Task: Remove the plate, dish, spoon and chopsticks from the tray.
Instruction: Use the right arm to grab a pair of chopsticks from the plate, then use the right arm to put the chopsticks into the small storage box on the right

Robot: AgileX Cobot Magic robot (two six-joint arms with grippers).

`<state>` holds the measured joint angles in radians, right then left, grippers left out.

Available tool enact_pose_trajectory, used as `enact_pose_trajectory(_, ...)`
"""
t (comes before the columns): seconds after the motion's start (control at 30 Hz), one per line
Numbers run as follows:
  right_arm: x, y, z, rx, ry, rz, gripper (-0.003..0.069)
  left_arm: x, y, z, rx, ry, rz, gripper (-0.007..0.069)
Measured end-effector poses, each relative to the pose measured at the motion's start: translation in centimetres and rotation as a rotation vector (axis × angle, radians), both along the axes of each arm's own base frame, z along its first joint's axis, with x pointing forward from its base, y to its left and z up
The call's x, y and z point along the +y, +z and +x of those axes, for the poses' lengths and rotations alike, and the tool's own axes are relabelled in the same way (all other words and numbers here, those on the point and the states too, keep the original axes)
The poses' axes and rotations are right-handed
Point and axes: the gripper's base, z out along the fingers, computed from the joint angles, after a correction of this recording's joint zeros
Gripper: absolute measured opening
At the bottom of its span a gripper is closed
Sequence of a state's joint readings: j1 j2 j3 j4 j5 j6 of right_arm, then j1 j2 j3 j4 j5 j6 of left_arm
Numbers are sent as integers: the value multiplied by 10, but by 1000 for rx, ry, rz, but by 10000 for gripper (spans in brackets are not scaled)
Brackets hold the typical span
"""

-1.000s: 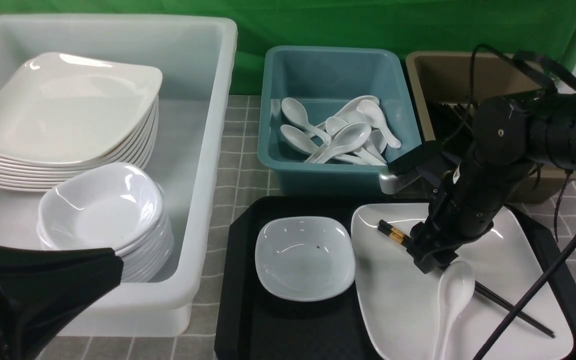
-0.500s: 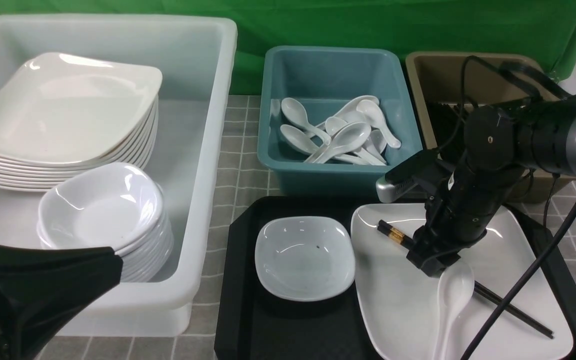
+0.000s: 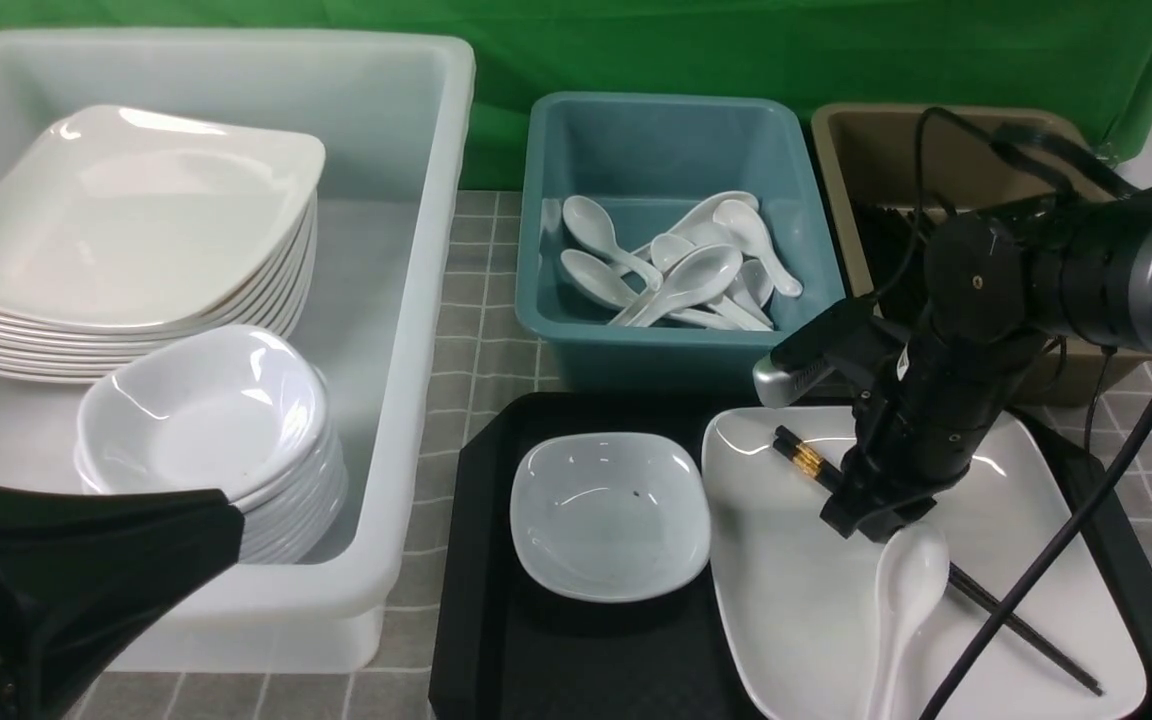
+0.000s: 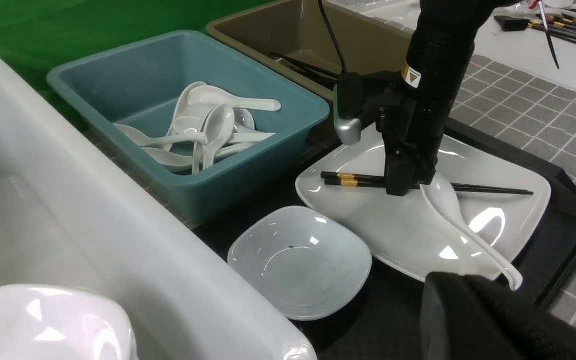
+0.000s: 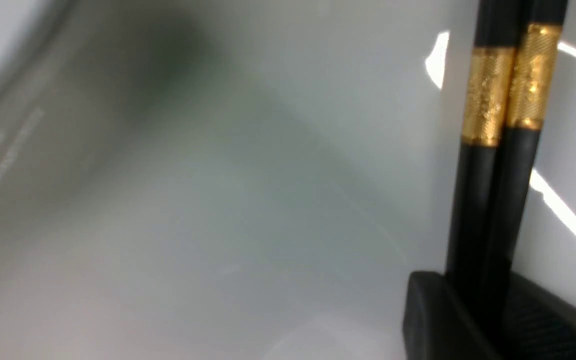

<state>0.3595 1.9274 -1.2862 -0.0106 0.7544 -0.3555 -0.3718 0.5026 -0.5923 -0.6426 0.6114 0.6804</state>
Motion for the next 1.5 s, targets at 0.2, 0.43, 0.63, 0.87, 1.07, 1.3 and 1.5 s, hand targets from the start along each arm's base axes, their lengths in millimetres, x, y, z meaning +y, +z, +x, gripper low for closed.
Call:
enact_pose_trajectory(0.2,-4,44,-13,-78,131,-5,152,1,2,1,-33,6,10,10)
enact_pose_trajectory(0.43,1,87,-43,-84,269,-13,152,2,5,3,-78,24,3,10)
enact_pose_trajectory(0.63,-4,118,-58,-151,164,62,152,4,11,7,-128,72,-44,10)
enact_pose_trajectory(0.87,-28,154,-27,-297,-110,260,152,7,18,11,-184,128,-96,10)
enact_pose_trajectory(1.07,-56,172,20,-368,-272,376,152,7,18,11,-183,128,-97,10)
enact_pose_trajectory(1.3,-98,153,103,-390,-475,513,152,7,18,11,-178,130,-104,10)
enact_pose_trajectory(1.5,-119,118,160,-430,-614,584,152,7,19,11,-170,141,-124,10)
